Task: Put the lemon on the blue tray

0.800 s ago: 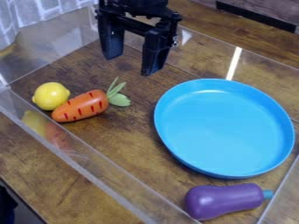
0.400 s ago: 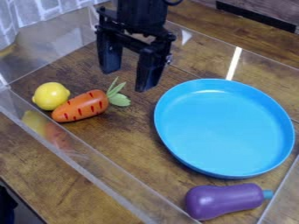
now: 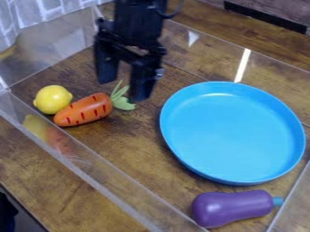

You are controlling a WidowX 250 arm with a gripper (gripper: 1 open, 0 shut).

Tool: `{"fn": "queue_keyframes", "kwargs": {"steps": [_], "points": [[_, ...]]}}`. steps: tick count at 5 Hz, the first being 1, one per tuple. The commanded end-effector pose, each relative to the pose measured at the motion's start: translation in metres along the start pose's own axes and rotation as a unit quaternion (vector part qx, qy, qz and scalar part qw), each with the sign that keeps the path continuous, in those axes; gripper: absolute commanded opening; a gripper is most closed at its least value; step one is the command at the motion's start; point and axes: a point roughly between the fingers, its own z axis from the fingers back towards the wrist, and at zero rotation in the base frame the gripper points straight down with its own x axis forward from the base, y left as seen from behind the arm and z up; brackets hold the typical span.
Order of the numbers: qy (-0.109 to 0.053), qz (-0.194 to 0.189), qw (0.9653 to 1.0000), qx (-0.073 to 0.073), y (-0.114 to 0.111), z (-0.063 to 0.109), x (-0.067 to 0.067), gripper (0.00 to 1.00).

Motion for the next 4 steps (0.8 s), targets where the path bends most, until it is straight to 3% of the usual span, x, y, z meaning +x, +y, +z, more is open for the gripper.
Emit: {"fn": "queue_keyframes", "kwargs": {"steps": [1, 2, 4], "points": [[-0.024, -0.021, 0.9994, 0.011, 0.025, 0.007, -0.012, 1.00], [-0.032, -0.040, 0.9985, 0.018, 0.052, 0.002, -0.028, 1.00], [-0.035, -0.045, 0.9982, 0.020, 0.086, -0.021, -0.028, 1.00]]}}
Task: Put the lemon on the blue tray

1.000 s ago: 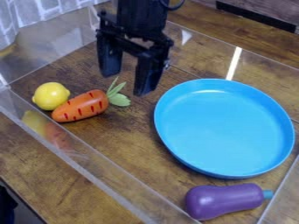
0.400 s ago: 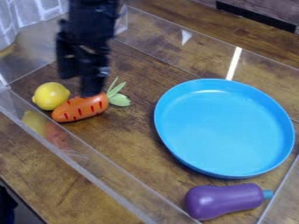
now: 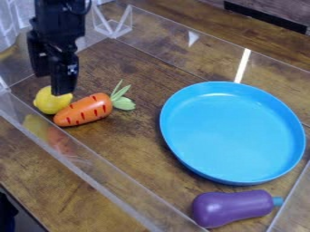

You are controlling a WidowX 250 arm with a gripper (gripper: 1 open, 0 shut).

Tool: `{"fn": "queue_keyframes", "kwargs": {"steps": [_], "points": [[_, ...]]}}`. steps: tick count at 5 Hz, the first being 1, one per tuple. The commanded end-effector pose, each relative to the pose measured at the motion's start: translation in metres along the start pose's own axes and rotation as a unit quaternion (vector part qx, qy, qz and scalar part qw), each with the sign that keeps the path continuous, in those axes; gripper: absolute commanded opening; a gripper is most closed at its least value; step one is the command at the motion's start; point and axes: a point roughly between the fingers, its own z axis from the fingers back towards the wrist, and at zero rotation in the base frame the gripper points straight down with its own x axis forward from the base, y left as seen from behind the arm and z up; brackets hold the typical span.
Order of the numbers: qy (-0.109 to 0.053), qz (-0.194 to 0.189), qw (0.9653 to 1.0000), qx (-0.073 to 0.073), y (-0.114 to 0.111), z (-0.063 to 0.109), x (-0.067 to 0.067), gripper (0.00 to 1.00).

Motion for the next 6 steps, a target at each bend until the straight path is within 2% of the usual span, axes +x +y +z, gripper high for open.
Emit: {"fn": "queue_keyframes", "kwargs": {"steps": [1, 3, 4, 6], "points": [[-0.013, -0.009, 0.9997, 0.016, 0.011, -0.009, 0.004, 1.00], [-0.016, -0.022, 0.9991, 0.031, 0.024, -0.038, 0.014, 1.00], [-0.021, -0.037, 0.9981, 0.043, 0.023, -0.045, 0.017, 1.00], [-0.031, -0.046, 0.9976, 0.042, 0.021, -0.049, 0.019, 1.00]]}}
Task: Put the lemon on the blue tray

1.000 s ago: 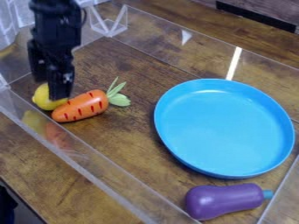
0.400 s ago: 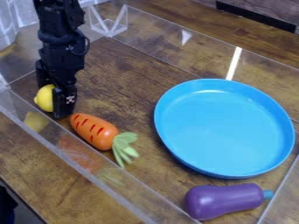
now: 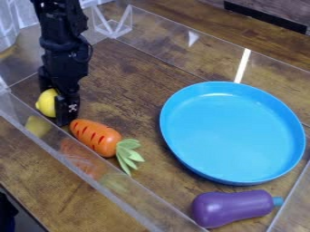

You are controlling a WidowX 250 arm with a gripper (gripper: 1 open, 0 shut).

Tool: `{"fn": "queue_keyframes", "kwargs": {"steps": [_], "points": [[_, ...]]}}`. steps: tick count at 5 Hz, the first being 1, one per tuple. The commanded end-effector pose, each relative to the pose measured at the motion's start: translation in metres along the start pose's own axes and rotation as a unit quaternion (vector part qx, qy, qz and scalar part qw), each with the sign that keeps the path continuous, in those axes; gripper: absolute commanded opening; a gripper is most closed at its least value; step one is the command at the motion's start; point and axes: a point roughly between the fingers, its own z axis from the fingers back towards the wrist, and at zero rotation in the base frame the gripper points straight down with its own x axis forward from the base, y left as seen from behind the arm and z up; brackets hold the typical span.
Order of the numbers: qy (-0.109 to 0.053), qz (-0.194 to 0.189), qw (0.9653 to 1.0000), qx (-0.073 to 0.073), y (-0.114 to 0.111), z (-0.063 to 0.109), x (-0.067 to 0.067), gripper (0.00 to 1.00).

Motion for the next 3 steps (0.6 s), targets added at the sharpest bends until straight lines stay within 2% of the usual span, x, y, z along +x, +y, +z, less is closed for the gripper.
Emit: {"fn": "queue_keyframes", "kwargs": {"steps": [1, 3], "points": [[-0.017, 0.004, 0.9998, 0.006, 0.0027, 0.0071, 0.0022, 1.00], [-0.026, 0.005, 0.9996, 0.003, 0.0008, 0.0097, 0.0040, 1.00]]}}
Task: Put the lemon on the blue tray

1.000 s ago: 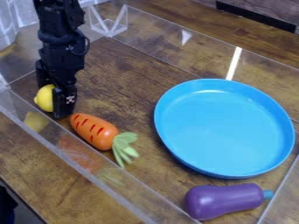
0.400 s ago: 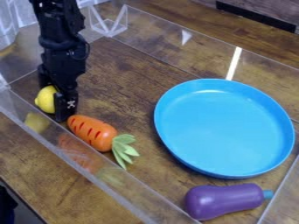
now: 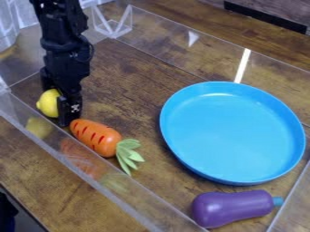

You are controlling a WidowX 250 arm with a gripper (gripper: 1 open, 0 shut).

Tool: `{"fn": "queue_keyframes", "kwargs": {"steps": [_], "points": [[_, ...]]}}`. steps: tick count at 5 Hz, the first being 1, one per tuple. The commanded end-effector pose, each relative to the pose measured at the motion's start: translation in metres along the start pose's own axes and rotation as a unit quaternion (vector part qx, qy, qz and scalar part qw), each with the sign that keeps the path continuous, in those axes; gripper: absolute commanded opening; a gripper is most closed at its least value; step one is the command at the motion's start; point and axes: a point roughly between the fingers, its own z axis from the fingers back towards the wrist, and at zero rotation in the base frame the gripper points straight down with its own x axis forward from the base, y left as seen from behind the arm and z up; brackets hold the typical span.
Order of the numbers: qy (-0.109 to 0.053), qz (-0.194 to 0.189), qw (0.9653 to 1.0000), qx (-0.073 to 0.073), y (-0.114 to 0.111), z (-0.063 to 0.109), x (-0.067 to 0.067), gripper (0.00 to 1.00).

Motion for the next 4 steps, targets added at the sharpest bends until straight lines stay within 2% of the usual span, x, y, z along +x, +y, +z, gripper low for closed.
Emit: {"fn": "queue_keyframes", "kwargs": {"steps": [1, 3, 4], "points": [[-0.020, 0.003, 0.9997, 0.011, 0.0038, 0.0126, 0.0031, 1.00], [-0.028, 0.005, 0.9996, 0.007, 0.0017, 0.0147, 0.0056, 1.00], [-0.028, 0.001, 0.9996, 0.010, 0.0017, 0.0169, 0.0088, 0.00]]}}
